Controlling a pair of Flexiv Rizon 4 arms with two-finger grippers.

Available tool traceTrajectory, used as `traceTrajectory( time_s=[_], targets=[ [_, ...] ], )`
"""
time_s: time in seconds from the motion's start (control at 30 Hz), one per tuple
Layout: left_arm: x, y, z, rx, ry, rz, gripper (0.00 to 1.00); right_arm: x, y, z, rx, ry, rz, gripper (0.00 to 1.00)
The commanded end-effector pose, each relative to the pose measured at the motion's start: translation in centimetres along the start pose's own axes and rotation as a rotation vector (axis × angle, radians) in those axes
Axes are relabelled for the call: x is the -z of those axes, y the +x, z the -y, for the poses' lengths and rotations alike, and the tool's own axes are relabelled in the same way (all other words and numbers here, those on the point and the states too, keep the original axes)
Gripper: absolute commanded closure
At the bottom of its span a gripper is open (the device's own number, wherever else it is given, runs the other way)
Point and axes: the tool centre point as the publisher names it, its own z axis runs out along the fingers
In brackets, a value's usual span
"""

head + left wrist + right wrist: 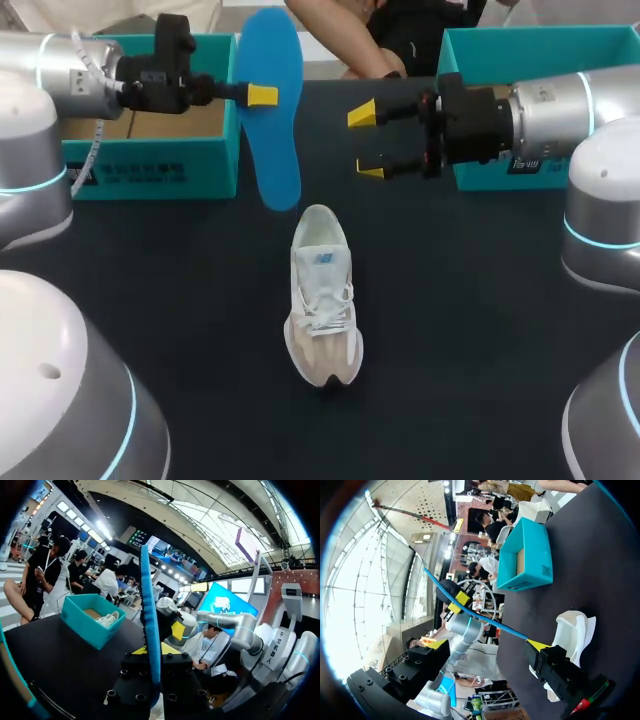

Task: Take the shoe out of the shoebox, open the shoe tongue, remove and reinsert the insole, then place the shoe into the shoebox

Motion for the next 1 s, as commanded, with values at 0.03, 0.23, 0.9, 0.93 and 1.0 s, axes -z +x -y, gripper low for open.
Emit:
traceTrajectory(
  time_s=[0.03,0.23,0.9,0.93,1.0],
  targets=[
    [-0.3,-0.8,-0.7,-0.630,0.046,0.032,1.00,-0.2,0.0,0.0,0.000,-0.002,0.001,0.00],
    [-0.3,-1.4,-0.6,-1.012,0.129,0.018,1.00,-0.2,0.0,0.0,0.000,-0.002,0.001,0.00],
    [-0.3,-0.4,1.1,-1.381,0.073,-0.039,1.00,-0.2,0.0,0.0,0.000,-0.002,0.001,0.00],
    [-0.3,-0.4,1.1,-1.381,0.073,-0.039,1.00,-0.2,0.0,0.0,0.000,-0.002,0.001,0.00],
    [-0.4,-0.3,0.9,-1.487,0.090,-0.062,1.00,-0.2,0.0,0.0,0.000,-0.002,0.001,0.00]
  ],
)
